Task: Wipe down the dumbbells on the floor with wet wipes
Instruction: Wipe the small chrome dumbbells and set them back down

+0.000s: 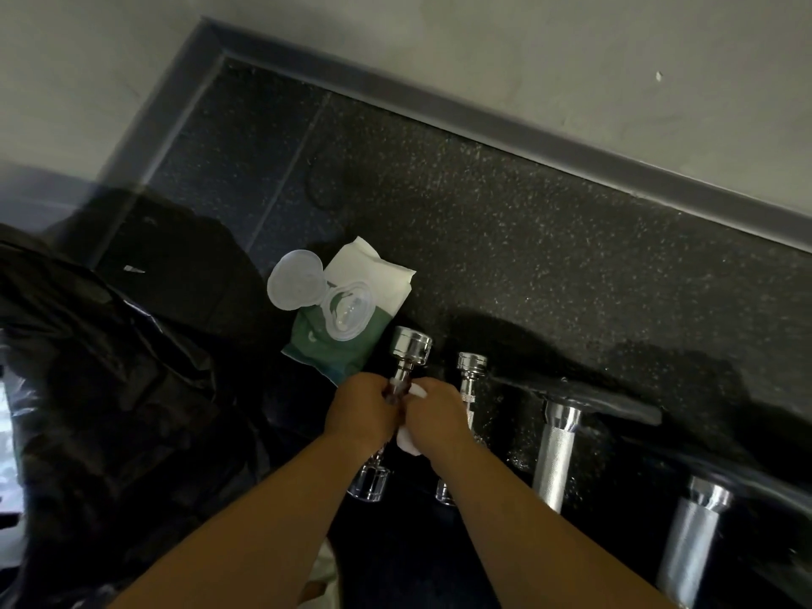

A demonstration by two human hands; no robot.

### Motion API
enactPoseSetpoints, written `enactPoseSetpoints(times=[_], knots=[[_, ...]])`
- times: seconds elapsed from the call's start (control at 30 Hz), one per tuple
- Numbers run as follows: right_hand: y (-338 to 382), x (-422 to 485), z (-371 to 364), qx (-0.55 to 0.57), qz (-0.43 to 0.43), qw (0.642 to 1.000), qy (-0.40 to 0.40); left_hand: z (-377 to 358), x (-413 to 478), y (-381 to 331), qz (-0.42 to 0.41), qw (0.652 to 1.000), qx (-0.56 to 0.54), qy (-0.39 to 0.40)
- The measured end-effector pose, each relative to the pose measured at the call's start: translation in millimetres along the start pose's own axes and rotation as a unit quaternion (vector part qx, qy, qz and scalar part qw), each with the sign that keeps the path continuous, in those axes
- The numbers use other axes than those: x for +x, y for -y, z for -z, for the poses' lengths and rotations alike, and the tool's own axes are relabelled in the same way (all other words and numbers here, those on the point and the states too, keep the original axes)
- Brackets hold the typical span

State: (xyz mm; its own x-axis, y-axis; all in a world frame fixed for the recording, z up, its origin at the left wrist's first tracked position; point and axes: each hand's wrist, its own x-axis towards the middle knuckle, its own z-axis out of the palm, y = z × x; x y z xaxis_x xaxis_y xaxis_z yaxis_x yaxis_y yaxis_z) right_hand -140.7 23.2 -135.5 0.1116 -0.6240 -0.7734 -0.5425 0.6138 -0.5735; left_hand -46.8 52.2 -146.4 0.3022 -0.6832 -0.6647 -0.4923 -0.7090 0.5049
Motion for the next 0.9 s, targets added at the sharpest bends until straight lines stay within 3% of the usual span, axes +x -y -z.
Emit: enactPoseSetpoints(times=[0.17,0.33,0.53,0.9], knots=[[10.4,-6.9,20.2,-0.019,0.026,0.999,-0.021,6.1,-3.0,-12.2,0.001,0.996,0.088,-0.004],[28.3,-16.4,46.0,0.056,0.032,0.997,-0.038,7.7,-18.5,-39.8,-0.042,0.973,0.206,-0.095],[49.9,-18.6,71.8,0.139,0.034,0.988,-0.061,-29.6,-21.6,-55.5,0.035,0.995,0.081,0.054],[65.2,-13.1,83.9,0.197,0.032,0.978,-0.06,-57.4,-18.6,-59.7,0.089,0.986,0.126,0.057]])
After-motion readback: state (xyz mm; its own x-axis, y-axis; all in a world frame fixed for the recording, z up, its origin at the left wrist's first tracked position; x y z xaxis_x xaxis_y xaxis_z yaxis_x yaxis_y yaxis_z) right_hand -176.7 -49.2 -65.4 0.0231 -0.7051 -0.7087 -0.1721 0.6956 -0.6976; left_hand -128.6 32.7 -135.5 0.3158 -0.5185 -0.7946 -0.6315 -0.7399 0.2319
